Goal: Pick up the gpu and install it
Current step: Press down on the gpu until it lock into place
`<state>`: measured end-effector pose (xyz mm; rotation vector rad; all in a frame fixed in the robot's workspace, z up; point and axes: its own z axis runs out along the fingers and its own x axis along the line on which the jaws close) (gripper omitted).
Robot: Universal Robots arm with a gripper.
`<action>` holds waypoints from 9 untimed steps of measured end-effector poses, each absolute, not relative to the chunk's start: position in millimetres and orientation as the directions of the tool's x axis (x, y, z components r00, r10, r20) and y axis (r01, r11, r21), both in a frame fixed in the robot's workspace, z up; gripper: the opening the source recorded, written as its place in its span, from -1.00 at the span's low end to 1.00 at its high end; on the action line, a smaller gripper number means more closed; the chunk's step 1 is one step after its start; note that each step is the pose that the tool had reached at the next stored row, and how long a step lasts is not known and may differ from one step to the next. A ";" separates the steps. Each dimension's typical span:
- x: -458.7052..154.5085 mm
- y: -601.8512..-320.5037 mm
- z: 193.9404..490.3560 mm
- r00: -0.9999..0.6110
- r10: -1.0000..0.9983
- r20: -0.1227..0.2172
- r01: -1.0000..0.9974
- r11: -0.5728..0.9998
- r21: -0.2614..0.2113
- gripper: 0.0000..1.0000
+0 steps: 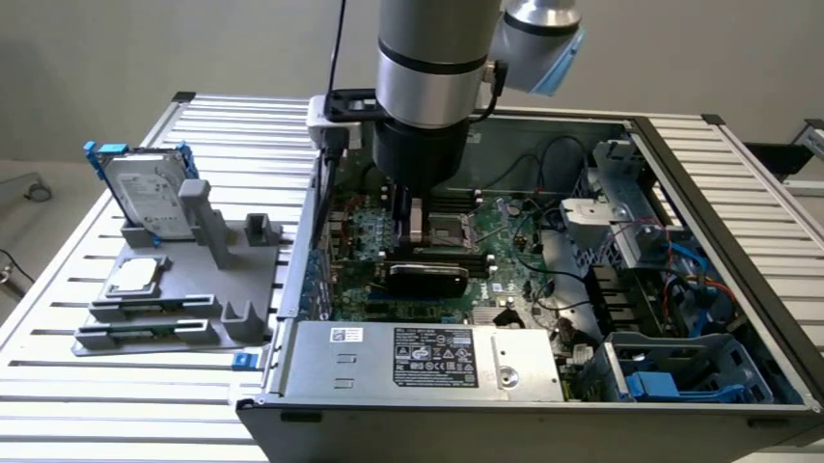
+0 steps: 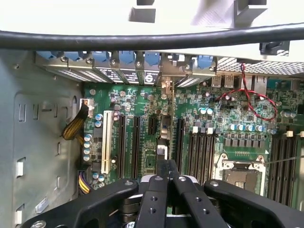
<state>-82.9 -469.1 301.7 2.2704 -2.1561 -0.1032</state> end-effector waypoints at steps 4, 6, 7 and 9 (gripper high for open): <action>-82.9 -469.1 302.3 0.051 -0.998 -0.042 -0.997 -0.053 0.052 -0.79; -82.9 -469.1 302.6 0.051 -0.998 -0.042 -0.997 -0.053 0.052 -0.79; -82.9 -469.1 302.8 0.051 -0.998 -0.042 -0.997 -0.053 0.052 -0.79; -82.9 -469.1 303.1 0.051 -0.998 -0.042 -0.997 -0.053 0.052 -0.79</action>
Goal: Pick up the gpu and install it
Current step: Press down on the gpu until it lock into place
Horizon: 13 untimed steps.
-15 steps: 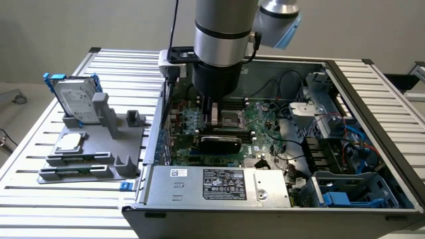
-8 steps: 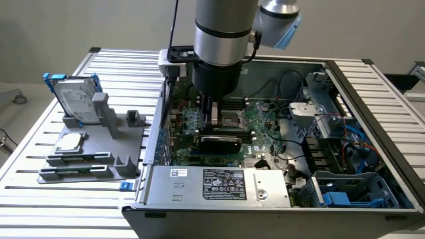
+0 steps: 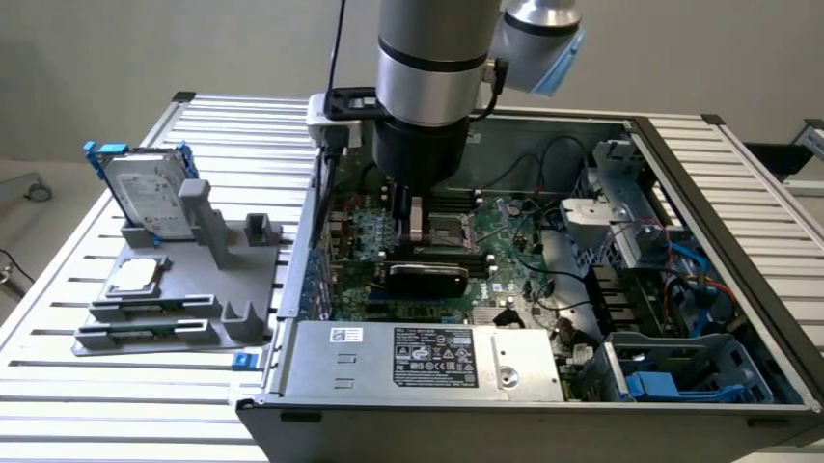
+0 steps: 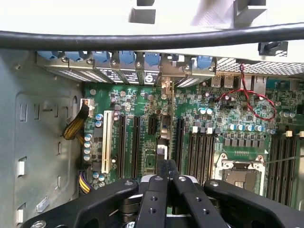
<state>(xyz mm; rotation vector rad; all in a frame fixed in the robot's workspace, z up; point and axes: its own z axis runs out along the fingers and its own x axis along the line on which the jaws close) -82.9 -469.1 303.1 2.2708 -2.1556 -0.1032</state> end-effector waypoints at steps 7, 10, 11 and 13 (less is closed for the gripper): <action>-83.2 -467.7 294.7 0.051 -0.998 -0.043 -0.997 -0.053 0.051 -0.79; -85.0 -462.6 289.4 0.051 -0.998 -0.044 -0.997 -0.053 0.051 -0.79; -86.3 -461.4 288.0 0.051 -0.998 -0.044 -0.997 -0.053 0.051 -0.79; -88.6 -460.4 285.4 0.051 -0.998 -0.044 -0.997 -0.053 0.050 -0.79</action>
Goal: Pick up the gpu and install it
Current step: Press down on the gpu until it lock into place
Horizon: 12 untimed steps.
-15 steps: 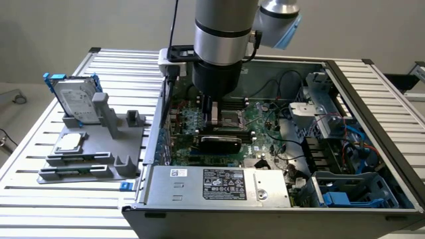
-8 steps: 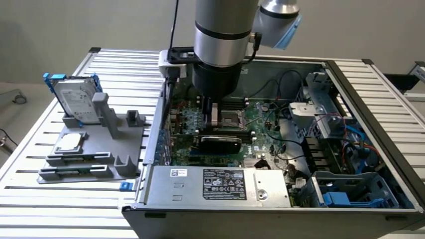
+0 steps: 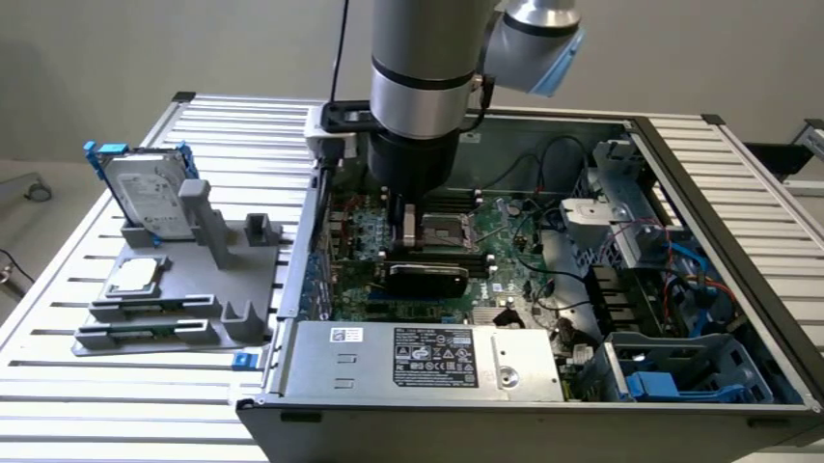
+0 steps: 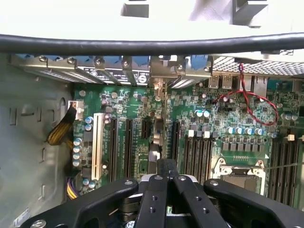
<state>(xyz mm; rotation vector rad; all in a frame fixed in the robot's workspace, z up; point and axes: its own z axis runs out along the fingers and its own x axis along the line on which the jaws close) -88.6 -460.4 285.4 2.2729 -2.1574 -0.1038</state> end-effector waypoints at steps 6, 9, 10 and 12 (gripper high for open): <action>-89.5 -460.4 278.2 0.051 -0.998 -0.044 -0.997 -0.053 0.050 -0.79; -89.5 -460.4 276.1 0.051 -0.998 -0.044 -0.997 -0.053 0.050 -0.79; -89.5 -460.4 275.7 0.051 -0.998 -0.044 -0.997 -0.053 0.050 -0.79; -89.5 -460.4 275.4 0.051 -0.998 -0.043 -0.997 -0.053 0.050 -0.79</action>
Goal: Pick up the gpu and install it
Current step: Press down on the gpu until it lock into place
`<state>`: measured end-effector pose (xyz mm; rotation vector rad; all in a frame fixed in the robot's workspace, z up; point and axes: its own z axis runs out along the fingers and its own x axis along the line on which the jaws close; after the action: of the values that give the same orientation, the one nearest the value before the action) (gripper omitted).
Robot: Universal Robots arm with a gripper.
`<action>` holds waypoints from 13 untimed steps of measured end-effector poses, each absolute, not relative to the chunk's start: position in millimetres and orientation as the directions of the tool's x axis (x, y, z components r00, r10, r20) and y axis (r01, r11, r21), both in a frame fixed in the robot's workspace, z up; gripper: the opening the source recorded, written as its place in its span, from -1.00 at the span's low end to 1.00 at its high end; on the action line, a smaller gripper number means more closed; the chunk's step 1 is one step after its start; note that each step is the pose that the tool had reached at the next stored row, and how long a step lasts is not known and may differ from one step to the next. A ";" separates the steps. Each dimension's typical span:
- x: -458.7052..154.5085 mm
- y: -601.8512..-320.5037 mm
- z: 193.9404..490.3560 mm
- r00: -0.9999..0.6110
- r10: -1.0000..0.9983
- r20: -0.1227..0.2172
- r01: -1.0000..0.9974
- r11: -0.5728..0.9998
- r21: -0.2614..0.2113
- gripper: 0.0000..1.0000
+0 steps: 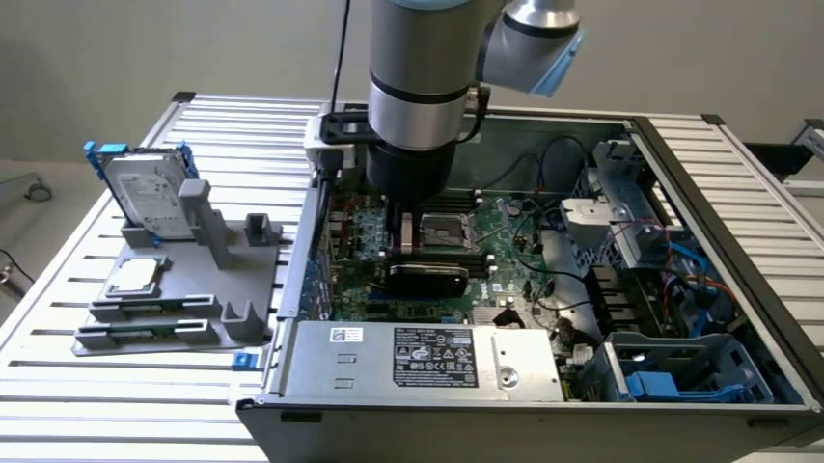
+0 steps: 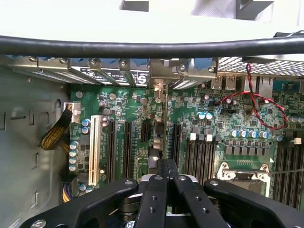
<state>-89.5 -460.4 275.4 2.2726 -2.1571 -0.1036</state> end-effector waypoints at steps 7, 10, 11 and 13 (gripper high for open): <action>-89.5 -460.4 274.3 0.051 -0.998 -0.044 -0.997 -0.053 0.050 -0.79; -89.5 -460.4 273.8 0.051 -0.998 -0.044 -0.997 -0.053 0.050 -0.79; -89.5 -460.4 273.6 0.051 -0.998 -0.044 -0.997 -0.053 0.050 -0.79; -89.5 -460.4 273.3 0.051 -0.998 -0.044 -0.997 -0.053 0.050 -0.79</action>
<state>-89.5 -460.4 273.3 2.2728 -2.1571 -0.1039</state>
